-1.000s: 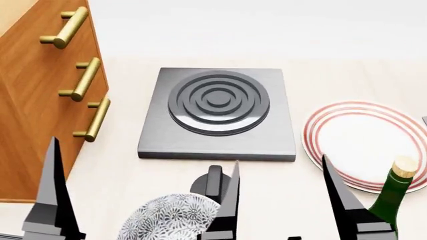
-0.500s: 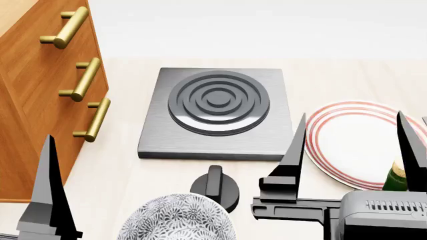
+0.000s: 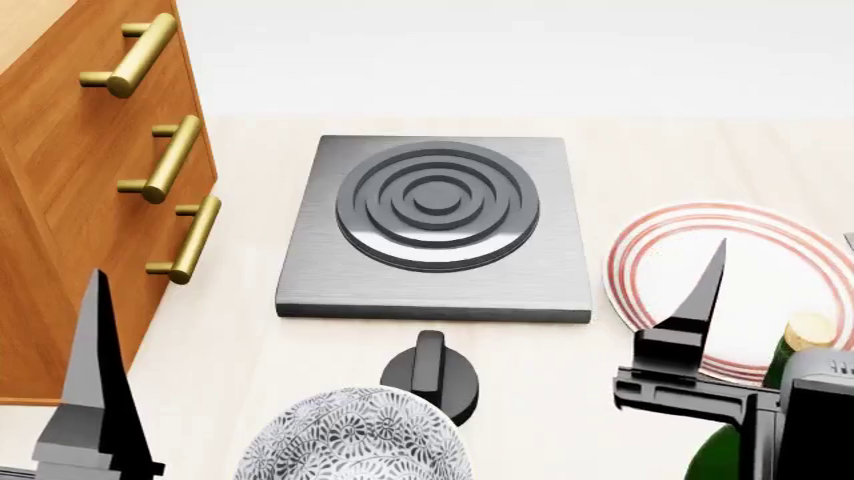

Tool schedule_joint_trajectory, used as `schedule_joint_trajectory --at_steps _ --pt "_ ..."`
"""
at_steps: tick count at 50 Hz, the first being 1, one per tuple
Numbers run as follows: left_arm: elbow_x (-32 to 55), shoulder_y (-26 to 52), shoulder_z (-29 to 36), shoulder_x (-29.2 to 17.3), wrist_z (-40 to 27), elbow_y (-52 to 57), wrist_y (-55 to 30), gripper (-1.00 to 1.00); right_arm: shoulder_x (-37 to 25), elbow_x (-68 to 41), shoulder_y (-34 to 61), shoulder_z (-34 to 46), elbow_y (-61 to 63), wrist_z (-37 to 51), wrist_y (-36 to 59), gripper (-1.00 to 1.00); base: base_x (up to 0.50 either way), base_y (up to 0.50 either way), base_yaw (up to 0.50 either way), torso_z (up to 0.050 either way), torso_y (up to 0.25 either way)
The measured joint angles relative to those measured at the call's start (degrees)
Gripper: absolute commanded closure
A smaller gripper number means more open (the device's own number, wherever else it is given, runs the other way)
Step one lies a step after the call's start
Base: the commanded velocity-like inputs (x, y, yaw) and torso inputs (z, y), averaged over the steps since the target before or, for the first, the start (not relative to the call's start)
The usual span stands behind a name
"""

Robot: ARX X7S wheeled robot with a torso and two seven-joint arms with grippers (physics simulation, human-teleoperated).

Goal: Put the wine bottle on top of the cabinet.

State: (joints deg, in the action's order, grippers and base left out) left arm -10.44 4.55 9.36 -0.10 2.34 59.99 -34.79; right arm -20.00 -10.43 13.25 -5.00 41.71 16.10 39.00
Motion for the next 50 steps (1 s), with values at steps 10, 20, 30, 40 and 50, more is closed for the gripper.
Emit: schedule_joint_trajectory --at_steps 10,20,30,40,50 --pt "0.18 -0.12 -0.31 0.00 -0.01 0.00 0.20 -1.00 0.70 0.62 -1.97 -0.29 -5.54 0.01 -4.72 -1.00 0.00 0.00 0.00 0.000 0.000" --pt "0.15 -0.29 -0.33 0.00 -0.06 0.00 0.25 -1.00 1.15 0.74 -3.94 -1.01 -9.25 0.09 -8.05 -1.00 0.00 0.00 0.00 0.000 0.000" --pt "0.16 -0.45 -0.37 0.00 -0.04 0.00 0.35 -1.00 1.80 0.91 -5.72 -1.22 -12.40 0.22 -11.29 -1.00 0.00 0.00 0.00 0.000 0.000" --pt "0.10 -0.56 -0.26 0.00 -0.05 0.00 0.34 -1.00 2.19 1.00 -6.30 -0.96 -14.41 0.30 -13.26 -1.00 0.00 0.00 0.00 0.000 0.000" --pt "0.00 -0.60 -0.07 0.00 -0.13 0.00 0.29 -1.00 2.70 -0.66 -6.40 -1.09 -14.66 -0.10 -14.49 1.00 0.00 0.00 0.00 0.000 0.000"
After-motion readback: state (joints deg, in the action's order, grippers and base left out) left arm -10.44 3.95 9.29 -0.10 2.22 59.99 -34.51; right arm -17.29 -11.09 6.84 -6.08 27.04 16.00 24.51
